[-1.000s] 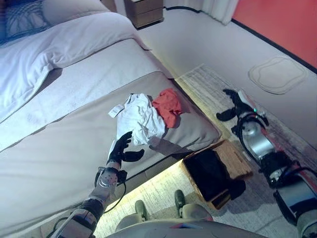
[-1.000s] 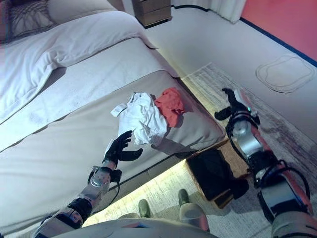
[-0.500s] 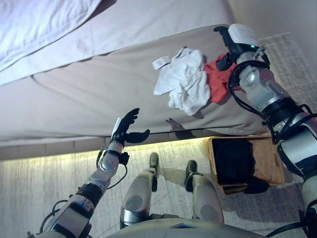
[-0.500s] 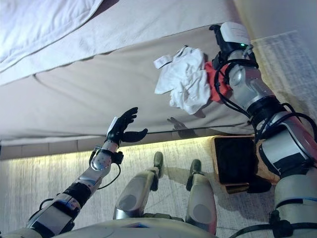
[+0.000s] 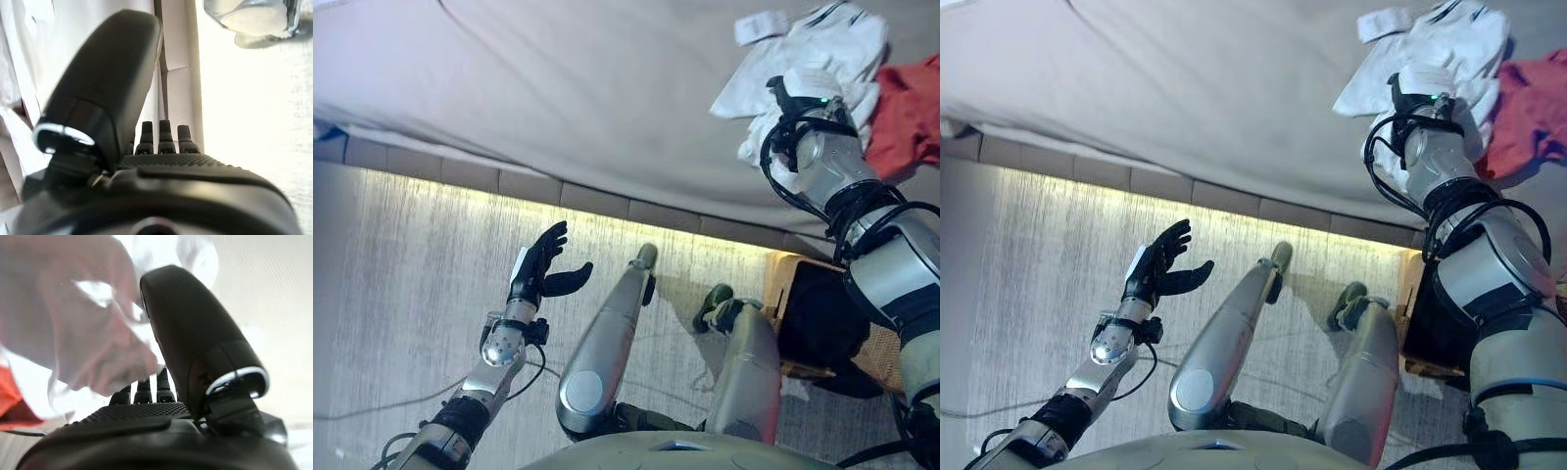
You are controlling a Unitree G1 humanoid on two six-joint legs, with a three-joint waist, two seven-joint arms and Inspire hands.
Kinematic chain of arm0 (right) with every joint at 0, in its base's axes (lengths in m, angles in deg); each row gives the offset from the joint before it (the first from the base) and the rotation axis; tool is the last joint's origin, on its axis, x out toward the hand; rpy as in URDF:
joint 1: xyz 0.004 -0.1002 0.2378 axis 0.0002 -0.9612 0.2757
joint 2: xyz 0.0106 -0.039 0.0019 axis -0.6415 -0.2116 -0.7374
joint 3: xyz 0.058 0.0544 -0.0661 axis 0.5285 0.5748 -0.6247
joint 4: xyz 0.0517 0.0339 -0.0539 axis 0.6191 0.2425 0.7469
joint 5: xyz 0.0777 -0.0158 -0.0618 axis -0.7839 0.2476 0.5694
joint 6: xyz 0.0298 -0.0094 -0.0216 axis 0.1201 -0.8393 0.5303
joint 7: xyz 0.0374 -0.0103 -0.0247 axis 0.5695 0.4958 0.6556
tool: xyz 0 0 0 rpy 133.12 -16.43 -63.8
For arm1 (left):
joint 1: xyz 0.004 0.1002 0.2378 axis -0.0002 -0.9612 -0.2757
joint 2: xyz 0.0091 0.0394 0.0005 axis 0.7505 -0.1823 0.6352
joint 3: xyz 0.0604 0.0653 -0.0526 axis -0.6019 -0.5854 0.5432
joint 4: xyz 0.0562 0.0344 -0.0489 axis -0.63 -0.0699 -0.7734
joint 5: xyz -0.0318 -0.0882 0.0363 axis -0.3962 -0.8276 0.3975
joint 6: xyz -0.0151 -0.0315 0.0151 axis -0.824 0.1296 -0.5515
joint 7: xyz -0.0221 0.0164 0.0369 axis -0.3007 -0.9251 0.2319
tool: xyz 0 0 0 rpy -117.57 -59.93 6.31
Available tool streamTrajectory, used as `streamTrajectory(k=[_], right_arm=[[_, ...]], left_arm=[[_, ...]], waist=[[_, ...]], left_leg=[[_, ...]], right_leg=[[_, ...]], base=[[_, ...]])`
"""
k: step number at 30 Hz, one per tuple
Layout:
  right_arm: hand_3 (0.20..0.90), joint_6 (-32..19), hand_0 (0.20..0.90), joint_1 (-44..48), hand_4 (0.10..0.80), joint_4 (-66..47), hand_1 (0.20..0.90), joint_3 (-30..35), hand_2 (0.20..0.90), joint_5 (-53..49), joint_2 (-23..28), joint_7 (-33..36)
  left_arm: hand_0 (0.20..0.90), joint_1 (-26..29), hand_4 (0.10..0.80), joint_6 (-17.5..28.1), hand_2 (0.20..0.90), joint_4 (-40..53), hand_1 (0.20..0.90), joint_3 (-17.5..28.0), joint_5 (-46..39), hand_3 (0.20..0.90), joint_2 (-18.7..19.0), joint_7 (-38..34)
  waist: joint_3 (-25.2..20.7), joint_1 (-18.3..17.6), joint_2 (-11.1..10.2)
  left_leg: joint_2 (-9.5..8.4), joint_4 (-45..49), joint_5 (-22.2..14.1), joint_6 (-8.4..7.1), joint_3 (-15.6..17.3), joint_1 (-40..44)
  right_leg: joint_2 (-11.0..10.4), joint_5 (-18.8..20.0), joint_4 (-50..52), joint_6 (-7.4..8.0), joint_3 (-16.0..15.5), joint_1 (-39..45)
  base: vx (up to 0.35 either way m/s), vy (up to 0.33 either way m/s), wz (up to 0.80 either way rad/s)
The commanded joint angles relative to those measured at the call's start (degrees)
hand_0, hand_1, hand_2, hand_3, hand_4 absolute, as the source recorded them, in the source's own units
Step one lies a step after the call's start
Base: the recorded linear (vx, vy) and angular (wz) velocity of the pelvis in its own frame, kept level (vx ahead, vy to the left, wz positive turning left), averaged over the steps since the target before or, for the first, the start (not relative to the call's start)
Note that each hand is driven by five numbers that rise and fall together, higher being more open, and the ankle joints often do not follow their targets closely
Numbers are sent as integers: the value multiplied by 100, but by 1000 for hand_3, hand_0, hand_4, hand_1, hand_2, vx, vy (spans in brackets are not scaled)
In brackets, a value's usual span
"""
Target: Pick up the clothes from the bed and place them into the basket
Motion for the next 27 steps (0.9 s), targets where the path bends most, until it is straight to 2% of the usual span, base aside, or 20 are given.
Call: streamTrajectory(k=[1, 9, 10, 11, 12, 21, 27], right_arm=[[900, 429, 900, 947, 800, 399, 900, -549, 900, 165, 365, -167], [900, 632, 900, 1212, 800, 1019, 900, -773, 900, 224, 652, -689], [735, 621, 759, 1231, 635, 1059, 759, -758, 759, 157, 684, -652], [667, 587, 700, 1253, 567, 1092, 700, -753, 700, 110, 707, -627], [200, 553, 300, 1274, 100, 1088, 300, -735, 300, 45, 748, -581], [200, 198, 300, 1143, 100, 1056, 300, -510, 300, -157, 974, -209], [200, -134, 300, 933, 100, 928, 300, -217, 300, -248, 1190, 26]], left_arm=[[900, -17, 800, 619, 900, 919, 900, 445, -249, 900, 260, -52], [900, -250, 800, 590, 900, 1536, 900, 624, -413, 900, 438, -138], [900, -271, 800, 593, 900, 1545, 900, 656, -479, 900, 442, -111], [900, -289, 800, 586, 900, 1558, 900, 691, -539, 900, 454, -77], [900, -310, 800, 569, 900, 1583, 900, 753, -638, 900, 495, -9], [900, -475, 800, 568, 900, 1693, 900, 878, -683, 900, 465, 50], [900, -486, 800, 547, 900, 1678, 900, 865, -608, 900, 467, 94]], waist=[[-265, 66, 351], [-265, 156, 555], [-265, 158, 568], [-265, 161, 569], [-265, 162, 564], [-265, 32, 435], [-265, -73, 192]], left_leg=[[0, 606, -927, 382, 169, -151], [-49, 1269, -1036, 503, 189, -921], [-49, 1348, -1045, 500, 192, -987], [-49, 1388, -1054, 510, 196, -1022], [-45, 1400, -1065, 523, 201, -1025], [102, 1114, -1014, 443, 288, -444], [226, 412, -719, 314, 310, 530]], right_leg=[[313, -106, 133, -306, -302, -72], [372, -220, 678, -368, -188, -878], [374, -219, 726, -366, -174, -940], [371, -223, 749, -364, -166, -971], [372, -225, 757, -361, -162, -975], [455, -113, 395, -361, -187, -388], [470, 26, -302, -319, -260, 661]], base=[[-13, 14, 11], [-40, 13, 0], [-48, -9, 0], [-48, -15, 1], [-36, -12, 1], [-6, 19, -7], [38, 11, -14]])
